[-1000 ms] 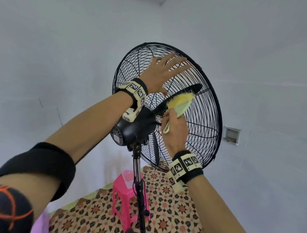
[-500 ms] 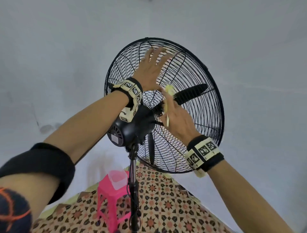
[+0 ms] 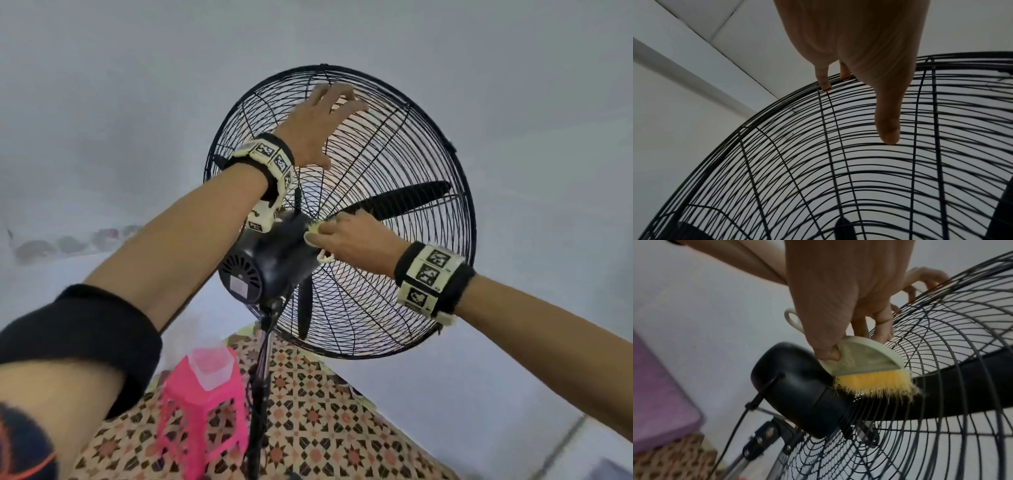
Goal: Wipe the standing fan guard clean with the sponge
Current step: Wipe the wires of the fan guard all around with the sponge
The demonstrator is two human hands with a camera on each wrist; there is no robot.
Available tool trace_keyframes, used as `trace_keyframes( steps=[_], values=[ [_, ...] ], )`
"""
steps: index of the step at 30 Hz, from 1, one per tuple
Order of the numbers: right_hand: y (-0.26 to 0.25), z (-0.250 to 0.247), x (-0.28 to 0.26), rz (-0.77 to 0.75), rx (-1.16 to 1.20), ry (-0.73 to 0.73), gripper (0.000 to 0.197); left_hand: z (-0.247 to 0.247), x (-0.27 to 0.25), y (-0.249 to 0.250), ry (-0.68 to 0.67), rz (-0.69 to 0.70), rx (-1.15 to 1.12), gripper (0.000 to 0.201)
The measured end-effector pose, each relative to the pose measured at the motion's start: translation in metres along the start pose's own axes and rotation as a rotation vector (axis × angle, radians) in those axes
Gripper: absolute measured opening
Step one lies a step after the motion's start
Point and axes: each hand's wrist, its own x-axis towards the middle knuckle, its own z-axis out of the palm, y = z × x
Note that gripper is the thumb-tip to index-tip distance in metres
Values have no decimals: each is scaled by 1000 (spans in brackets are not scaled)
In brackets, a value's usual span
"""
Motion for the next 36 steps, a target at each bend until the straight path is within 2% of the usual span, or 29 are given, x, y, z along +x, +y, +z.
trace_keyframes(
  steps=[3, 5, 10, 14, 16, 19, 21, 23, 27, 30, 34, 36],
  values=[
    [-4, -7, 3, 58, -86, -69, 23, 7, 2, -1, 13, 11, -9, 115],
    [-6, -15, 6, 65, -135, -52, 21, 10, 4, 1, 25, 15, -8, 113],
    [7, -15, 7, -155, -173, -100, 27, 11, 4, -5, 78, 43, -27, 113],
    [11, -23, -3, -46, -218, -82, 17, 13, 6, -2, 92, 42, 5, 116],
    [13, -22, -6, -57, -205, -32, 18, 11, 7, 3, 76, 38, 11, 116],
    [15, -10, -13, -189, -125, -5, 32, 8, 7, 8, 54, 6, -15, 114],
    [15, -4, -20, -291, -116, -55, 36, 7, 6, 9, 38, -13, -17, 113],
    [19, -4, -26, -344, -135, -46, 38, 5, 6, 11, 26, -24, -15, 113],
    [28, -14, -24, -319, -103, 64, 39, 1, 4, 22, 0, -61, -9, 111],
    [25, -20, -28, -299, -67, 43, 31, -2, 4, 29, -5, -83, -1, 112],
    [18, -24, -29, -62, -56, 109, 20, 0, 0, 34, 9, -126, -28, 115],
    [9, -29, -26, -112, -47, 112, 19, 2, -3, 36, 26, -139, -50, 118]
  ],
)
